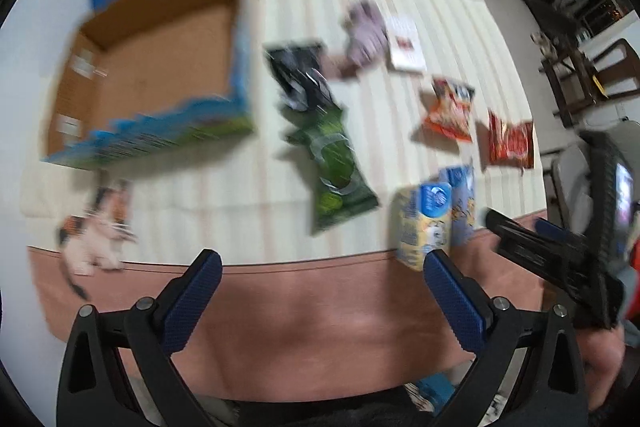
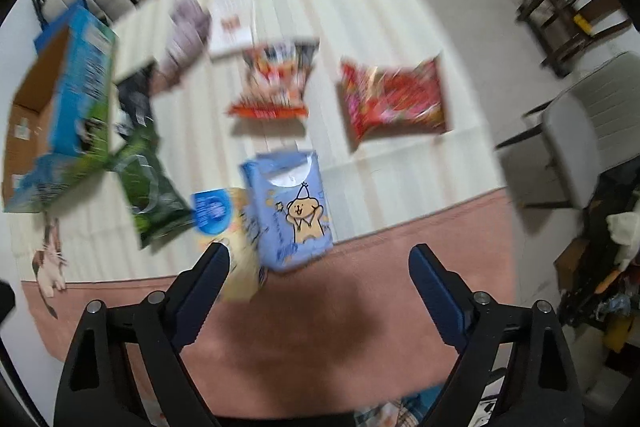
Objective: Organize soft objects
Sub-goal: 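Grasp the yellow Vinda tissue pack with the left gripper while the right grasps the blue bear pack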
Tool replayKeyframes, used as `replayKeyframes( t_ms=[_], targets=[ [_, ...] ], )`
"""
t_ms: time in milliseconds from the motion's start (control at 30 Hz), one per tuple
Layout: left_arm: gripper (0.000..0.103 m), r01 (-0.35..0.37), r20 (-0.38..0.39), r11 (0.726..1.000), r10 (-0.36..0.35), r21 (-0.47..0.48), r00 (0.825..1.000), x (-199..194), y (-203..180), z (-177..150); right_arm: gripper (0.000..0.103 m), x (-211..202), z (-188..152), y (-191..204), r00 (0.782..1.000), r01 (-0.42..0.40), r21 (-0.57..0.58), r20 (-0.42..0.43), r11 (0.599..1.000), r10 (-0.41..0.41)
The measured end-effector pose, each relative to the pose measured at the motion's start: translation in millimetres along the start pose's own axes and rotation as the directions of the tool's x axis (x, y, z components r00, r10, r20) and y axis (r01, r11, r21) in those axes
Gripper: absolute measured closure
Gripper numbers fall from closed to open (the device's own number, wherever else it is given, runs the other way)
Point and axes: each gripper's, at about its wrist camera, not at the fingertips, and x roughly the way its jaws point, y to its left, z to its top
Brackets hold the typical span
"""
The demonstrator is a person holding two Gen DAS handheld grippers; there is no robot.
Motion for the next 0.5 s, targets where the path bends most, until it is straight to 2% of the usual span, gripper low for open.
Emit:
replayKeyframes(
  t_ms=[133,267,333,400,500],
  targets=[
    [0.0,0.021,-0.067,1.0,-0.022,-0.007,0.998,38,-17,6,0.011,66,17,-7,0.992,-0.062,0.004,-0.108,0.998,0.062],
    [0.0,0.012,-0.128,1.0,-0.015,-0.019,0.992,63,-26,7,0.012,106,20,4,0.985,-0.068,-0.031,-0.159,0.997,0.062],
    [0.0,0.015,-0.141,0.999,-0.019,-0.032,0.99,68,-28,7,0.032,115,18,11,0.985,-0.072,-0.054,-0.164,0.996,0.062],
    [0.0,-0.005,-0.15,0.999,0.0,-0.036,0.989,74,-29,9,0.044,114,17,16,0.99,-0.056,-0.083,-0.138,0.995,0.044],
    [0.0,-0.005,-0.164,0.999,-0.001,-0.032,0.987,79,-36,10,0.05,113,12,1,0.989,-0.035,-0.059,-0.148,0.998,0.026]
  ],
)
